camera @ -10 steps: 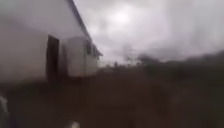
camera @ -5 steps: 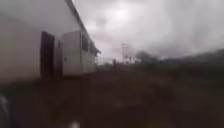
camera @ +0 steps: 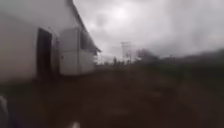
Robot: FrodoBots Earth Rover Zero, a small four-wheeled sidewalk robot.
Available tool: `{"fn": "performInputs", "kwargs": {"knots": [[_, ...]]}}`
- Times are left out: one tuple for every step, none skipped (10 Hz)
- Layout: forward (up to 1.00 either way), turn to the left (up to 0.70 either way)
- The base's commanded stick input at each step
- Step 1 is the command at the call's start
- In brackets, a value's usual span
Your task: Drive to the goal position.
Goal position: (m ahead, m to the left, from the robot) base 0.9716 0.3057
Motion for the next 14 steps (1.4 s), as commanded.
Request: {"fn": "performInputs", "kwargs": {"knots": [[0.7, 0.0], [0.7, 0.0], [0.7, 0.0], [0.7, 0.0], [0.7, 0.0], [0.7, 0.0], [0.7, 0.0], [0.7, 0.0], [0.7, 0.0], [0.7, 0.0], [0.7, 0.0], [0.7, 0.0], [0.7, 0.0], [0.7, 0.0]]}}
